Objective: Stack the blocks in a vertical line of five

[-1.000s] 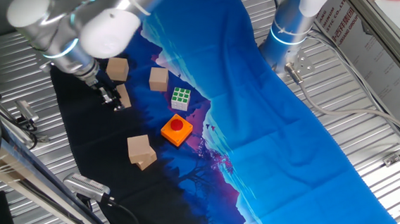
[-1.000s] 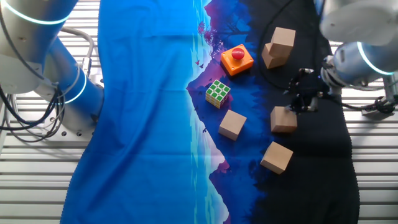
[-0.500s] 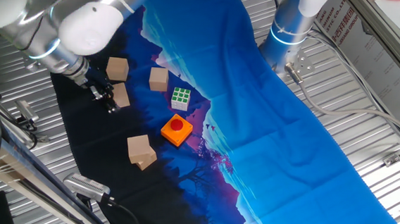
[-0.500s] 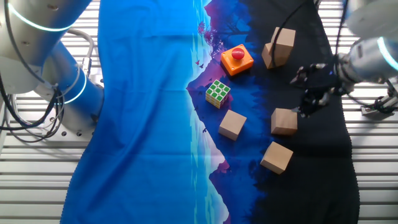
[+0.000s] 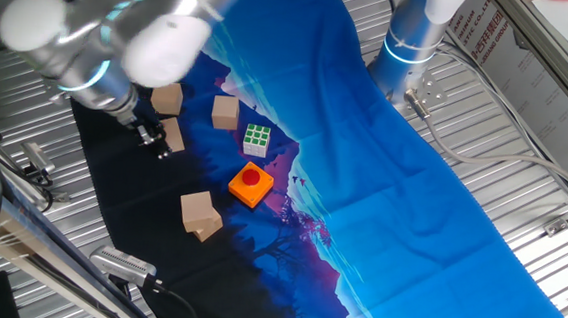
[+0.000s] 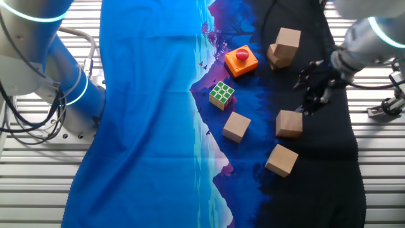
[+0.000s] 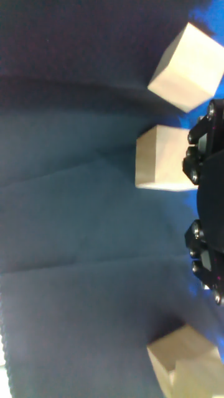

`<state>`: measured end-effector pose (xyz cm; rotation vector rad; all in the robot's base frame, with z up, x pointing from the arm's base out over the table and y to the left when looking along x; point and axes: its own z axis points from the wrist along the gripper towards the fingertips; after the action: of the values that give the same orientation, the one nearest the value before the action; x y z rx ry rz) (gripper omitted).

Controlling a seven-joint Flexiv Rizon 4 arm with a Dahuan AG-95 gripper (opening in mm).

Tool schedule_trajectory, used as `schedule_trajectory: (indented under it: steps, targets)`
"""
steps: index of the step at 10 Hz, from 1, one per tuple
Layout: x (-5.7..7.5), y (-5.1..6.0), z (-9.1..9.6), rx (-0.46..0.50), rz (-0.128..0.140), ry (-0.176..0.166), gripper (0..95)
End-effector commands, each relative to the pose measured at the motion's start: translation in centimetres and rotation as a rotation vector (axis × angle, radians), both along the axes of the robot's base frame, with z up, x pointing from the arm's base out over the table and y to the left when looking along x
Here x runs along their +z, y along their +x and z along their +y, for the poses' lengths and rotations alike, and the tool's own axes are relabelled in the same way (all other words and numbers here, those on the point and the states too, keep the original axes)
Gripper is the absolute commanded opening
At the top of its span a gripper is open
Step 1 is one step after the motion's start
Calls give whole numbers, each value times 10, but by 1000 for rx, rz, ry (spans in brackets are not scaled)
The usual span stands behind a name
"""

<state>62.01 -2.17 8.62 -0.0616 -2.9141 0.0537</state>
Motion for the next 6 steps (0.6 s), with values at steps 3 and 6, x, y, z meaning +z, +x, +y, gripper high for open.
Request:
schedule_trajectory:
  steps: [3,6]
  targets:
    - [-17,-6,-21,-43,-30,4,760]
    - [-21,-6,-29,-88,-47,3,950]
